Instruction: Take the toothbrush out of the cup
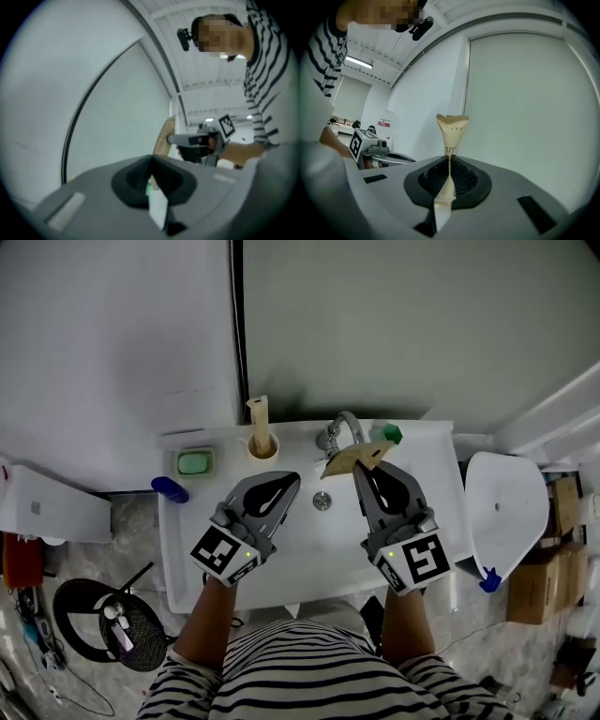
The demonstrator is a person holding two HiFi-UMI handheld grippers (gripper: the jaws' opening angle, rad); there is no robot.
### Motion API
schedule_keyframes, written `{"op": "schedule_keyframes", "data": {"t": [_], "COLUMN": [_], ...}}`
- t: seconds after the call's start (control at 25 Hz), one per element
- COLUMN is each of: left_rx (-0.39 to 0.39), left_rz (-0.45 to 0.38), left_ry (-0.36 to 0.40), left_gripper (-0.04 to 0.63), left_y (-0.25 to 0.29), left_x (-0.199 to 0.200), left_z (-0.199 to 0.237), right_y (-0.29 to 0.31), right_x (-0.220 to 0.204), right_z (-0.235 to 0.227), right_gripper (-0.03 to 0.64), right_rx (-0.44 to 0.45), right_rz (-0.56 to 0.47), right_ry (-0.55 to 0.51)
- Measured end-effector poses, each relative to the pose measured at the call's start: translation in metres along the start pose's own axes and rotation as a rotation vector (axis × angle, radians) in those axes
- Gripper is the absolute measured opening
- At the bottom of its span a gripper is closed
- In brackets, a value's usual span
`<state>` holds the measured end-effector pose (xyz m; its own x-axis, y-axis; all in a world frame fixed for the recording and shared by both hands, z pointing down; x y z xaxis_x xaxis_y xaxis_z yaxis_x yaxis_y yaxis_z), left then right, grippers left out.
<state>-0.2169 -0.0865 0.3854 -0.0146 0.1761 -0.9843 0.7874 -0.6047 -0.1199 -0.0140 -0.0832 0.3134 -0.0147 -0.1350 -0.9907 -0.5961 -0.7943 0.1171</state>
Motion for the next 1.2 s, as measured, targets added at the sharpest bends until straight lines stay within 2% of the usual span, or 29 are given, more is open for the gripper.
{"op": "schedule_keyframes", "data": {"t": [0.24, 0.48, 0.8, 1.0, 1.2], "left_rx": [0.014, 0.062, 0.079, 0.089, 0.104], "left_rz": [0.021, 0.048, 0.049, 0.098, 0.152], "left_ry": [-0.007, 0.007, 0.004, 0.018, 0.01], "left_gripper": [0.008, 0.011, 0.012, 0.049, 0.132], "left_y": [-0.013, -0.017, -0.015, -0.012, -0.01], "left_x": [-0.012, -0.02, -0.032, -0.047, -0.065], "left_z": [0.01, 0.016, 0.024, 0.033, 0.048], "right_y": [0.019, 0.029, 0.044, 0.052, 0.061], "right_x": [-0.021, -0.037, -0.048, -0.053, -0.056], "right_z": [0.013, 0.015, 0.013, 0.013, 0.012], "right_gripper": [0.015, 0.015, 0.015, 0.015, 0.015], "right_rx": [0.014, 0.047, 0.09, 0.1, 0.103], "right_rz": [0.031, 0.056, 0.053, 0.06, 0.072], "right_ry": [0.031, 0.053, 0.061, 0.067, 0.07]}}
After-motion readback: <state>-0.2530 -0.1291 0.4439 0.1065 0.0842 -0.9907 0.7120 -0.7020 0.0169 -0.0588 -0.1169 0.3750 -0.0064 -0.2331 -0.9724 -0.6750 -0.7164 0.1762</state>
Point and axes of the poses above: the fingertips, and each gripper's own axes: y forward along the fingers, z to its left, x out of its top, the point moved 9 cm from there along -y, backward along the fingers, and after that the axes turned 14 degrees about y, right-handed, at the moved point
